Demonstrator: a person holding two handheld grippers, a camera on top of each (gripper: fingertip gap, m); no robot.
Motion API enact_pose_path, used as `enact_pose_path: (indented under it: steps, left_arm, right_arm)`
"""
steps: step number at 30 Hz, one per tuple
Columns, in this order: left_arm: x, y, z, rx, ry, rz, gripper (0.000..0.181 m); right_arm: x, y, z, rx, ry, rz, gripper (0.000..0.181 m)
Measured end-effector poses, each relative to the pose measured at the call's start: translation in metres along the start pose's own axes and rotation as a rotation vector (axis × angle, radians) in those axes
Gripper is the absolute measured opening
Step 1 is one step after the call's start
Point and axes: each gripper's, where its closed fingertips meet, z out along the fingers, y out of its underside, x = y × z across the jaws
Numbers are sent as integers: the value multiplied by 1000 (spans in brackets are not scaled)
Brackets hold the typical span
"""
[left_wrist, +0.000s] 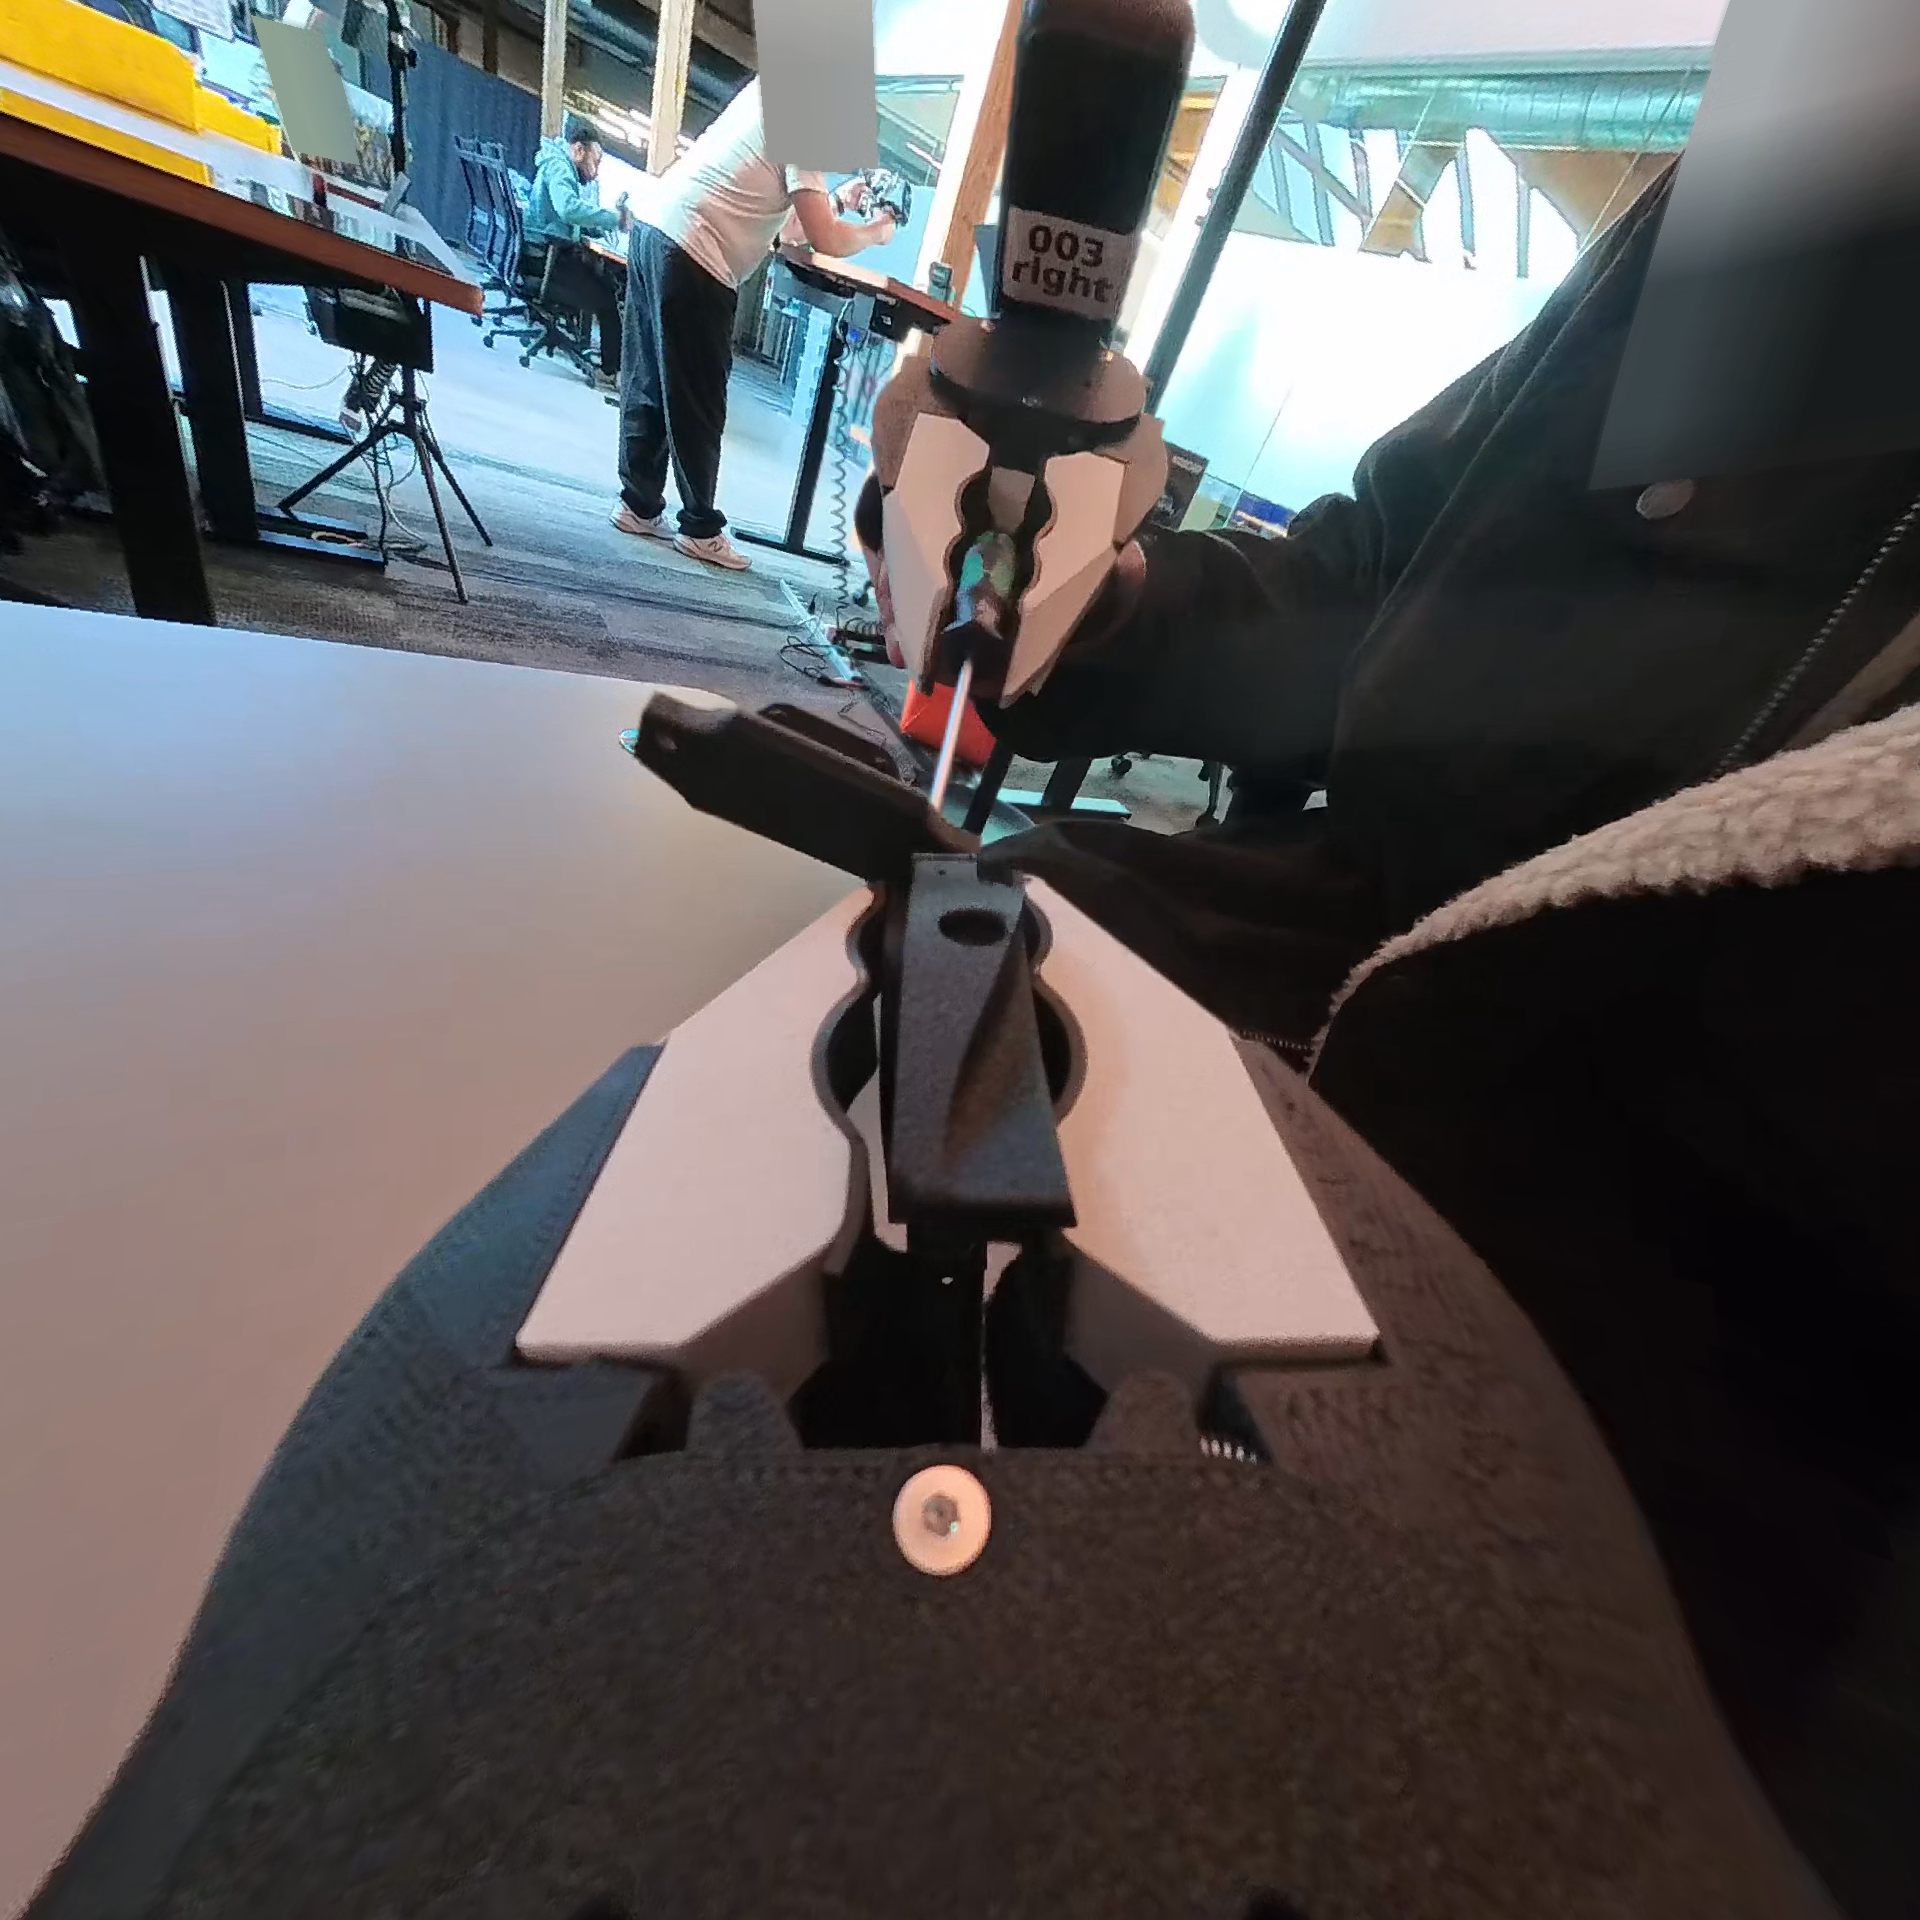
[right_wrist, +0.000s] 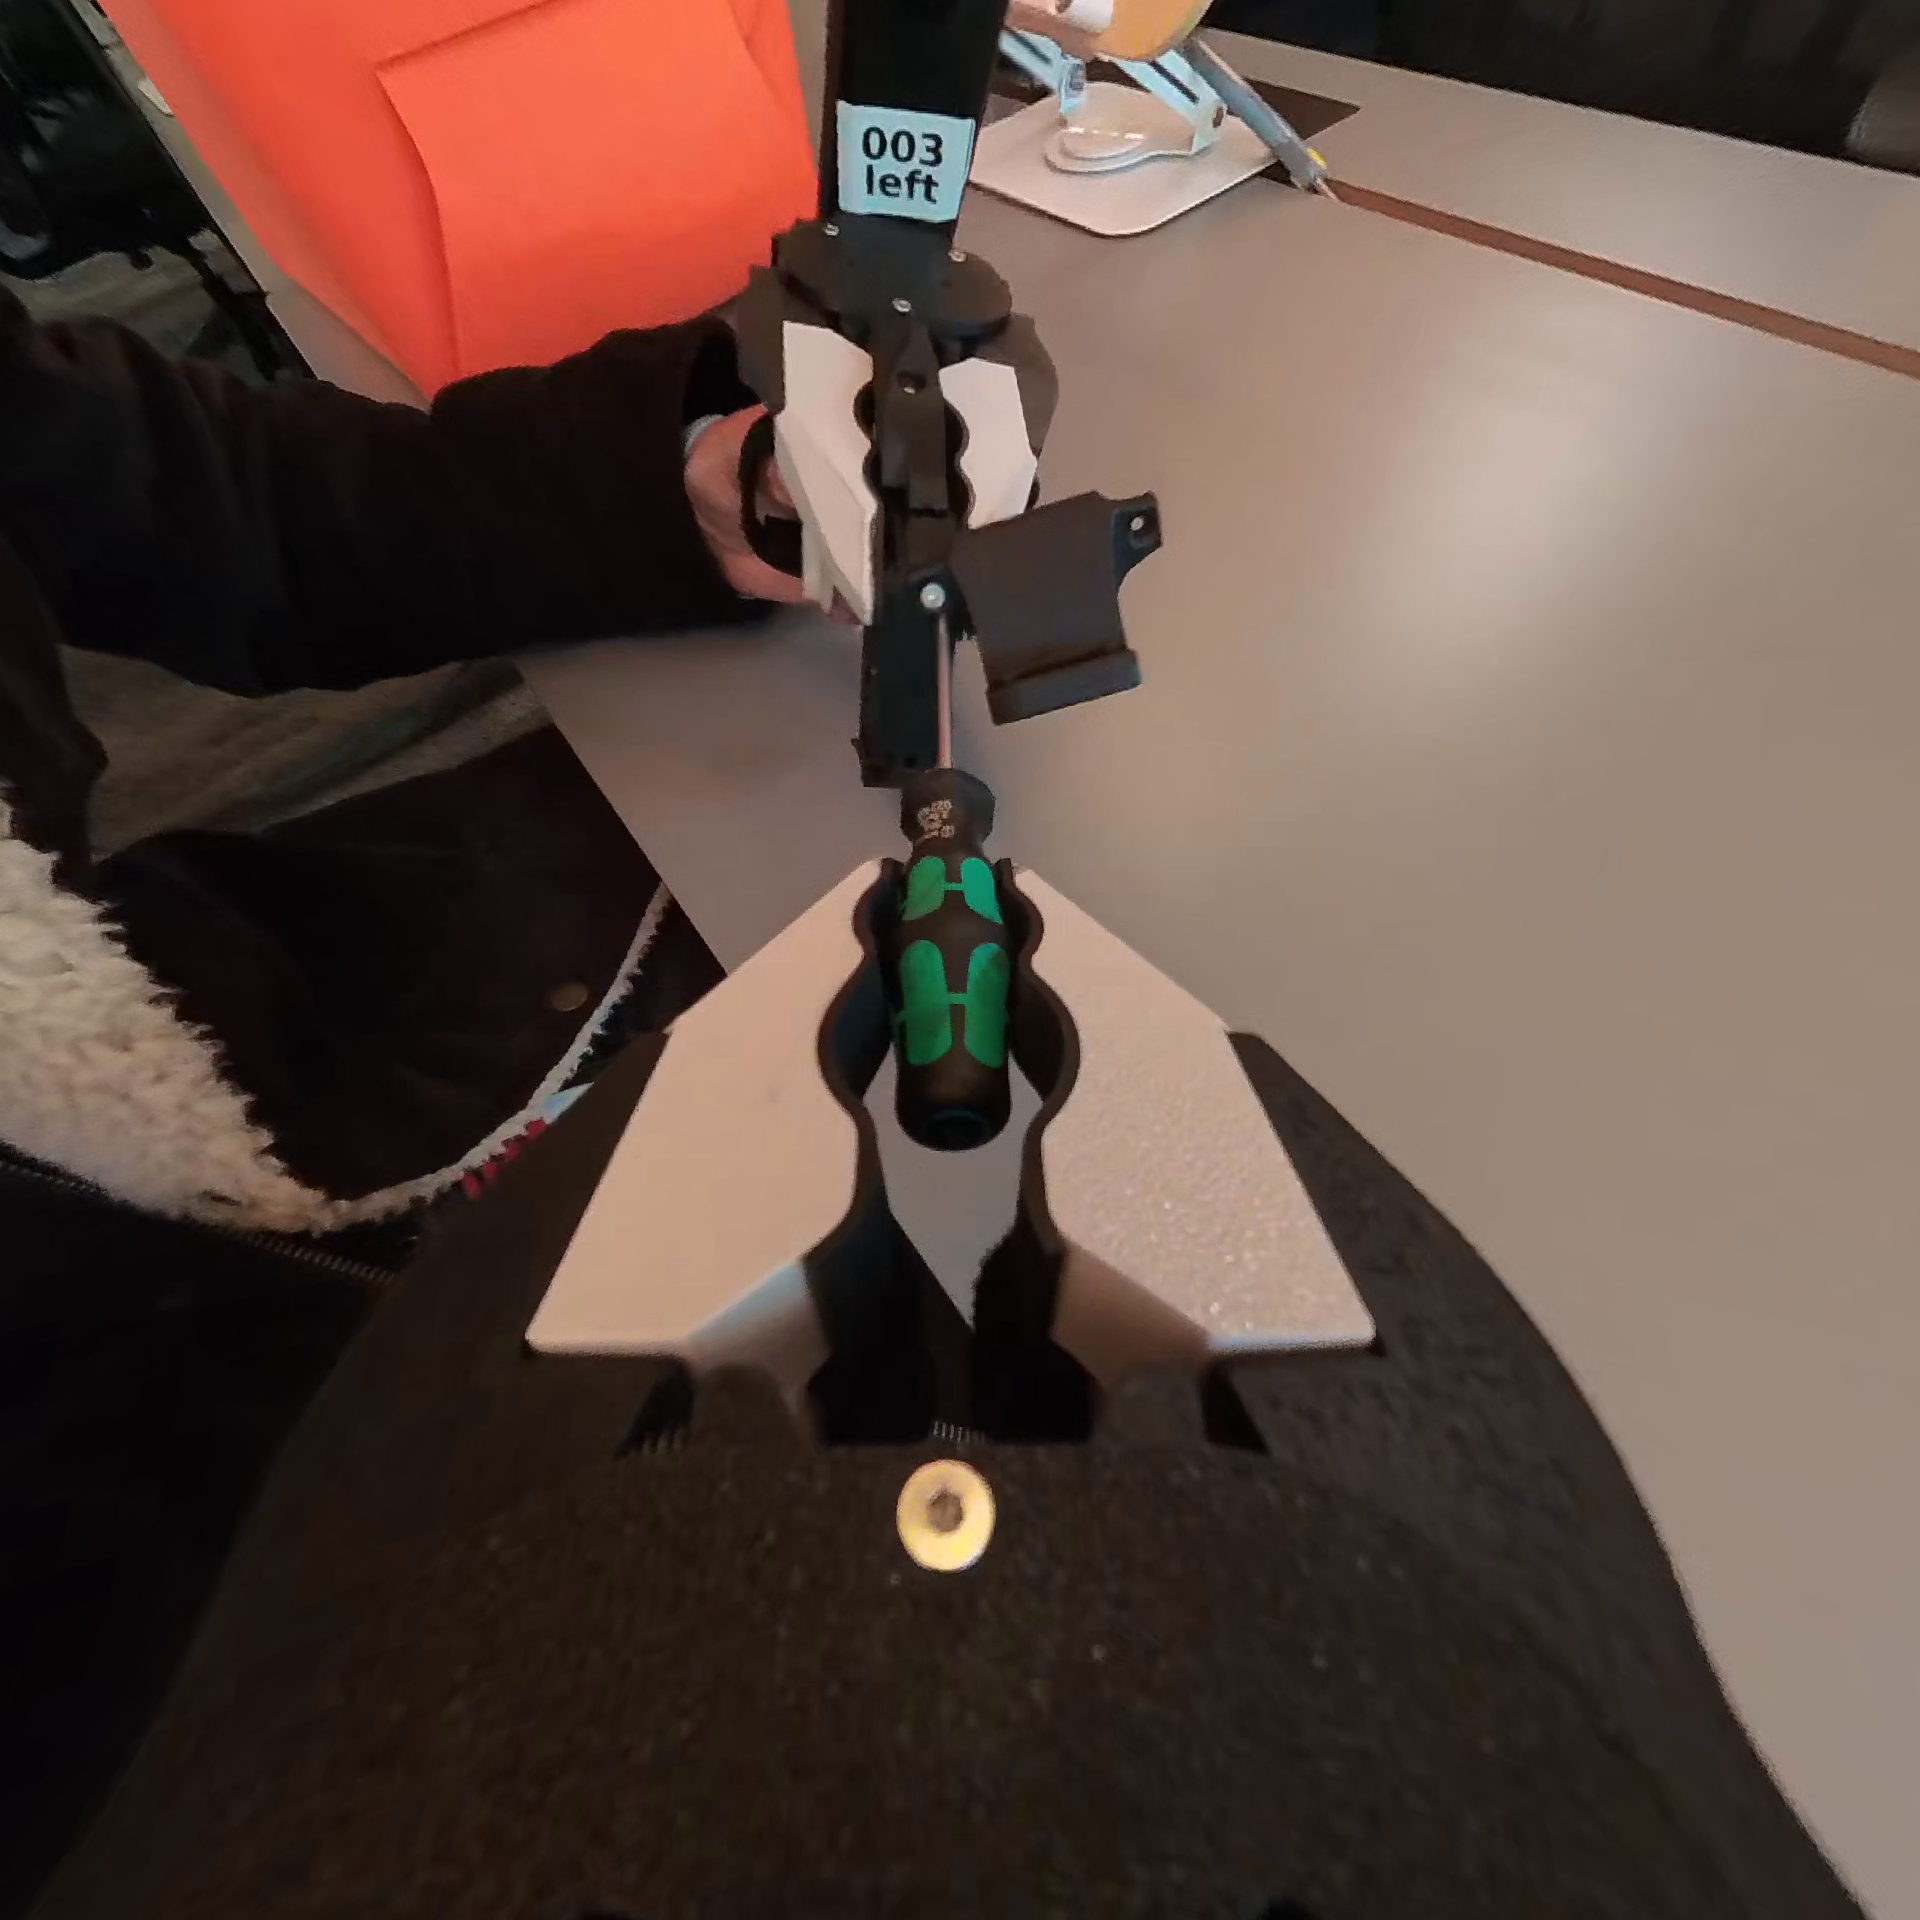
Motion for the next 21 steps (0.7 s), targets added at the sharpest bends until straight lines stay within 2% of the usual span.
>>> enact_pose_path:
  steps: [9, 12, 16, 20, 21]
  left_arm:
    - [-3, 3, 0, -16, -20, 0, 22]
    - [-8, 2, -2, -15, -48, 1, 22]
    - [-13, -1, -6, 6, -80, -1, 22]
    - [-14, -1, -7, 7, -85, -2, 22]
    - [-14, -1, -7, 4, -83, 0, 22]
  right_arm:
    - [1, 2, -1, -7, -6, -8, 17]
    - [18, 25, -4, -130, 53, -55, 17]
    - [50, 59, -17, -291, 175, -291, 16]
    - [65, 80, -11, -144, 139, -321, 16]
    - [71, 86, -11, -146, 145, -297, 16]
